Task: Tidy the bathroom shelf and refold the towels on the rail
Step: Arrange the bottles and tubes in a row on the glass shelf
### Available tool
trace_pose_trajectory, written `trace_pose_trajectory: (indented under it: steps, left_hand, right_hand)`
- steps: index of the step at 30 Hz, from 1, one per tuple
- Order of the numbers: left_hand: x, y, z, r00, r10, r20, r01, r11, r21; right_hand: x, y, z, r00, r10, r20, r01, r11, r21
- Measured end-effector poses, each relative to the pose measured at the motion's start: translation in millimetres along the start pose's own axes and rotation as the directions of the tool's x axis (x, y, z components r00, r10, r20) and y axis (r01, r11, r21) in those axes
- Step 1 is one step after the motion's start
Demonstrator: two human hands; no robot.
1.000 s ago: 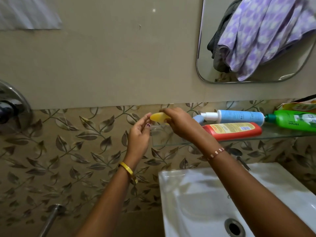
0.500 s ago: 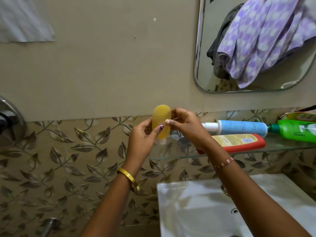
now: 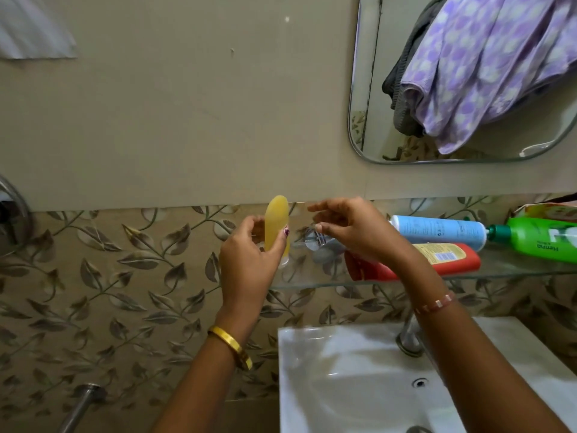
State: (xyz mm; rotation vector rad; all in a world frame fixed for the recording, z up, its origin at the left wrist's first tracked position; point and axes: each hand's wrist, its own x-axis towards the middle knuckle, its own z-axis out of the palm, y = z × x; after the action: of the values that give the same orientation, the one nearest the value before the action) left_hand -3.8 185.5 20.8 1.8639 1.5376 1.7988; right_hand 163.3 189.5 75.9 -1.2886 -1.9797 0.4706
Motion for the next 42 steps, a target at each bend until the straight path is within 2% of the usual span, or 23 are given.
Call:
trace_pose_trajectory:
  steps: [3, 6, 8, 11, 15, 19, 23, 26, 28, 29, 31, 33, 37, 42]
  left_hand:
    - [-1, 2, 2, 1.000, -0.011, -0.020, 0.011, 1.000, 0.011]
    - [-2, 6, 5, 1.000, -0.018, -0.007, 0.018, 1.000, -0.006]
    - [-3, 9, 6, 1.000, 0.008, 0.006, -0.008, 0.999, 0.044]
    - [-5, 11, 7, 0.999, 0.038, 0.010, -0.039, 0.992, 0.123]
    - [-6, 11, 8, 0.999, 0.039, -0.008, -0.038, 0.989, 0.146]
    - [-7, 11, 7, 0.999, 0.030, -0.015, -0.027, 0.989, 0.147]
    - [-8, 11, 3, 1.000, -0.003, -0.011, 0.004, 0.992, 0.127]
    - [-12, 17, -4, 0.995, 0.050, -0.084, -0.039, 0.991, 0.126]
    - [-15, 25, -11, 0.965, 0.203, -0.169, -0.187, 0.977, 0.105]
    - [-17, 27, -13, 0.928, 0.308, -0.209, -0.291, 0.951, 0.108]
    - [-22, 33, -14, 0.844, 0.483, -0.234, -0.472, 0.875, 0.104]
    - [-26, 40, -10, 0.832, 0.521, -0.190, -0.521, 0.852, 0.053]
    - [-29, 49, 0, 0.931, 0.363, -0.035, -0.364, 0.931, -0.019]
    - [-30, 47, 8, 0.958, 0.271, 0.093, -0.269, 0.963, -0.030]
  right_hand:
    - [-7, 4, -7, 0.995, -0.020, 0.095, 0.048, 0.953, -0.300]
    - [-10, 5, 1, 0.984, -0.011, 0.178, 0.090, 0.893, -0.442]
    - [-9, 6, 10, 0.983, -0.014, 0.184, 0.110, 0.844, -0.526]
    - [-7, 11, 21, 0.989, -0.053, 0.141, 0.137, 0.708, -0.692]
    - [-6, 19, 29, 0.976, -0.188, 0.112, 0.207, 0.628, -0.750]
    - [-4, 22, 23, 0.959, -0.280, 0.048, 0.229, 0.661, -0.714]
    - [-4, 16, 8, 0.926, -0.348, -0.150, 0.226, 0.824, -0.519]
    - [-4, 9, -4, 0.915, -0.227, -0.334, 0.165, 0.965, -0.205]
    - [-5, 6, -11, 0.916, -0.078, -0.393, 0.118, 0.990, 0.078]
    - [-5, 5, -14, 0.920, -0.002, -0.391, 0.102, 0.967, 0.235]
    - [-9, 4, -17, 0.934, 0.119, -0.336, 0.077, 0.854, 0.515]
    - [-13, 2, -17, 0.941, 0.191, -0.281, 0.046, 0.747, 0.664]
    - [-20, -3, -17, 0.937, 0.259, -0.235, 0.024, 0.623, 0.782]
    - [-27, -6, -18, 0.933, 0.235, -0.271, 0.039, 0.686, 0.727]
